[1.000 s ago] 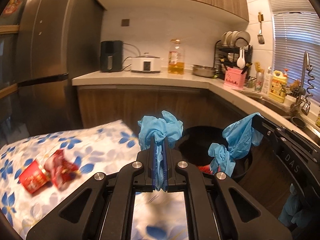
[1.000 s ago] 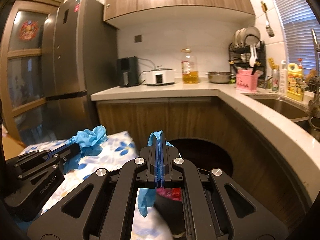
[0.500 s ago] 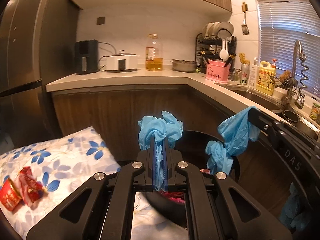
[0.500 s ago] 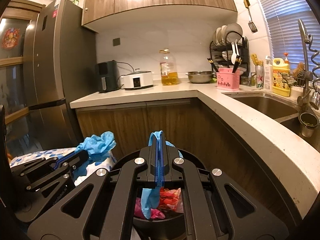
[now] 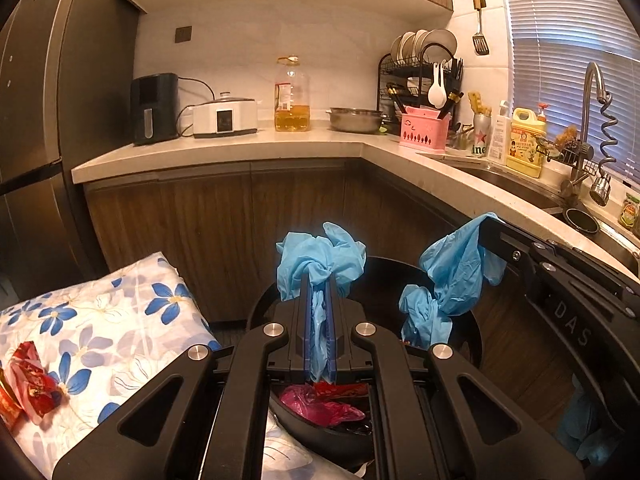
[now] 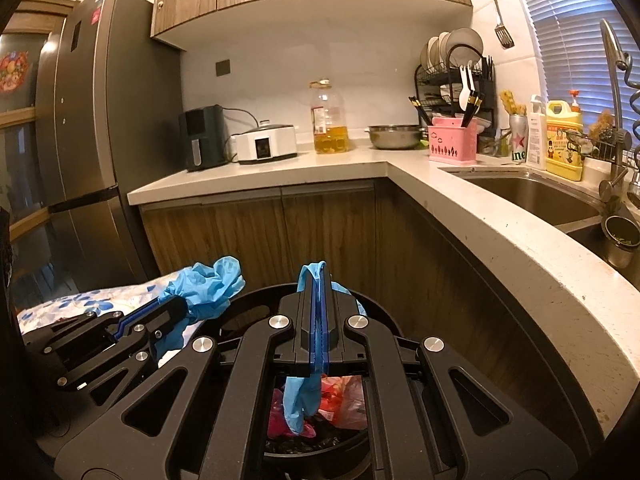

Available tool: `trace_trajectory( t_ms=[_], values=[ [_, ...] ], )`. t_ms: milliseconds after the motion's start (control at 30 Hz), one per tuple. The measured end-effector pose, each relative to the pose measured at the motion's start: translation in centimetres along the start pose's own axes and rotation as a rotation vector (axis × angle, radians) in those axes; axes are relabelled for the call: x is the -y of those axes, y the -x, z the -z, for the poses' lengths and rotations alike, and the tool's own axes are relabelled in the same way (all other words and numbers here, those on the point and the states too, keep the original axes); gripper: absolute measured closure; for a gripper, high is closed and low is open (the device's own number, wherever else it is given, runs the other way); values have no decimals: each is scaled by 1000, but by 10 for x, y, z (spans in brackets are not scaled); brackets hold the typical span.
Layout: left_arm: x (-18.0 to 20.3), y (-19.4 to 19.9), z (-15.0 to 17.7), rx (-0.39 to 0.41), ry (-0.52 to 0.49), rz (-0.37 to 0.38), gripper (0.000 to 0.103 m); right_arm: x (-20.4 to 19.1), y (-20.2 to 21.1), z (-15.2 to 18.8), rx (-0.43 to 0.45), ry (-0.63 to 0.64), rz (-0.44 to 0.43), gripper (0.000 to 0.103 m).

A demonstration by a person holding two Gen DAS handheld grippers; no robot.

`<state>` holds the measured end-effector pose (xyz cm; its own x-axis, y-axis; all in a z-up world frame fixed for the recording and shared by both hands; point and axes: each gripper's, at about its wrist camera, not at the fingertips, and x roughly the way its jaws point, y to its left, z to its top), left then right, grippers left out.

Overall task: Collect trash
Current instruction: 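Carry the blue glove in both tools over the black bin, then open both tools to drop the blue glove into the bin, then move both open tools back toward the red can and red bag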

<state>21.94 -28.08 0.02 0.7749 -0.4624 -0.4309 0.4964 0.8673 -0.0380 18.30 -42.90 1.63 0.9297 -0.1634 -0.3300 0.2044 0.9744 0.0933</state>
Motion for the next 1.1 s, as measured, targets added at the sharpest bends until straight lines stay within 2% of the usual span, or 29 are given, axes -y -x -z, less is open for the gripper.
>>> trace_trajectory(
  t_ms=[467, 500, 533, 567, 600, 733, 767, 833, 933, 1033, 1100],
  values=[
    [-4, -13, 5, -37, 2, 19, 94, 3, -19, 5, -45, -11, 13, 99],
    [-4, -15, 5, -38, 0, 24, 88, 4, -21, 6, -50, -11, 17, 93],
    [-4, -15, 6, -36, -1, 33, 78, 5, -22, 7, -55, -13, 19, 86],
    [-4, -15, 7, -33, -3, 41, 71, 7, -23, 8, -56, -19, 21, 66],
    [-4, -14, 8, -28, -6, 41, 57, 8, -23, 9, -54, -23, 22, 55],
    [-8, -11, 12, -20, -13, 38, 37, 11, -23, 10, -53, -28, 37, 52],
    [-9, -11, 13, -21, -9, 33, 34, 12, -22, 11, -52, -31, 40, 49],
    [-15, -7, 17, -11, 2, 5, 21, 15, -19, 11, -43, -39, 51, 44],
    [-23, -1, 21, -8, 22, -20, 16, 16, -13, 14, -41, -48, 57, 39],
    [-29, 7, 27, -9, 30, -57, 12, 13, -6, 17, -35, -43, 67, 29],
    [-34, 15, 32, 4, 34, -85, 5, 10, -1, 19, -28, -40, 68, 23]
  ],
)
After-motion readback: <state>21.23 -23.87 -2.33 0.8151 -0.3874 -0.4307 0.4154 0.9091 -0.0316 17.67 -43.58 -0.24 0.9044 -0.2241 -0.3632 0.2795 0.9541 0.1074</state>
